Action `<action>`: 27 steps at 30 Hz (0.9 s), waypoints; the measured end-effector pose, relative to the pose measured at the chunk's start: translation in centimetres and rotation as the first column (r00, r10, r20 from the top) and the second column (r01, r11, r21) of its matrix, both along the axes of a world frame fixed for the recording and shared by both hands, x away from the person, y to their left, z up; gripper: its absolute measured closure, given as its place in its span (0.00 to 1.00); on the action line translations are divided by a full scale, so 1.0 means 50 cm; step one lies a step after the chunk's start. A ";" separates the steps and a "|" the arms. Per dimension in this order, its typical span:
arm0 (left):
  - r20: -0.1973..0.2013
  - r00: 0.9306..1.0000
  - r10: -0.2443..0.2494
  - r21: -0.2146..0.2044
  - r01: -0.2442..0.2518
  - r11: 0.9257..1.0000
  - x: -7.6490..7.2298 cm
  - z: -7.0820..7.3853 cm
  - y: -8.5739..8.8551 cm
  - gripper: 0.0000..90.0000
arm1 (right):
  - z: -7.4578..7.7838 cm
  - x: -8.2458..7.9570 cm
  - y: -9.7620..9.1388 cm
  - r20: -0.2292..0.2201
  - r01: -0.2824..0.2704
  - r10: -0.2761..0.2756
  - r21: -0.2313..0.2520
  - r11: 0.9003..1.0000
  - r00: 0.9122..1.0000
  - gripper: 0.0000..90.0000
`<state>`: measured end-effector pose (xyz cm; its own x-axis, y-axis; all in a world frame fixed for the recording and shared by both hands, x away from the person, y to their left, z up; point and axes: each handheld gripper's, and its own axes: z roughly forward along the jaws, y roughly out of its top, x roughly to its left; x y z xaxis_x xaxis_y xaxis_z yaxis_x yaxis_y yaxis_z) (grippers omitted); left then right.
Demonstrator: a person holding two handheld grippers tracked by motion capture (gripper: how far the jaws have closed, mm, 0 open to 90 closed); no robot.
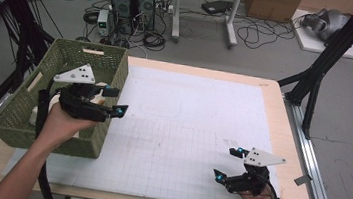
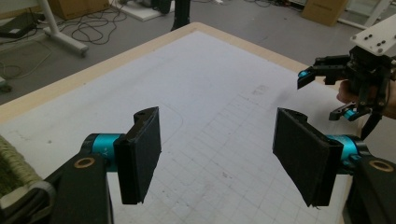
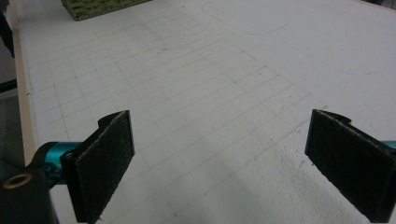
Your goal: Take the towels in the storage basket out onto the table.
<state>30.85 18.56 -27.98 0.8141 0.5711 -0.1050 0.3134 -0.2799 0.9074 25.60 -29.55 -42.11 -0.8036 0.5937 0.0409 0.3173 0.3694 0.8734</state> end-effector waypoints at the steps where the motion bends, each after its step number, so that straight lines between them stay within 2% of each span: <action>1: 0.000 1.000 0.003 -0.001 -0.003 1.000 0.002 0.002 0.003 0.36 | 0.000 0.000 0.000 0.000 0.000 0.000 0.000 1.000 1.000 0.08; 3: 0.009 1.000 0.016 -0.007 -0.016 1.000 0.007 0.005 0.013 0.36 | 0.000 0.001 -0.001 0.002 0.000 0.000 0.004 1.000 1.000 0.08; 6: 0.000 1.000 0.023 -0.007 -0.023 1.000 0.015 0.004 0.024 0.36 | 0.000 0.000 0.000 0.000 -0.002 0.002 0.000 1.000 1.000 0.08; 8: -0.016 0.999 0.031 0.008 -0.030 1.000 0.021 0.002 0.030 0.36 | -0.001 0.001 0.001 0.004 -0.005 0.005 -0.002 1.000 1.000 0.08; 14: -0.020 0.998 0.067 0.027 -0.066 0.997 0.033 0.000 0.048 0.36 | -0.002 0.001 0.002 0.004 -0.005 0.005 -0.005 1.000 1.000 0.08; 19: -0.041 0.992 0.119 0.039 -0.117 0.992 0.050 -0.006 0.074 0.36 | 0.000 -0.001 0.004 0.004 -0.006 0.006 -0.008 1.000 1.000 0.08; 27: -0.064 0.983 0.170 0.072 -0.165 0.984 0.069 -0.020 0.103 0.36 | -0.001 -0.003 0.005 0.003 -0.010 0.010 -0.010 1.000 1.000 0.08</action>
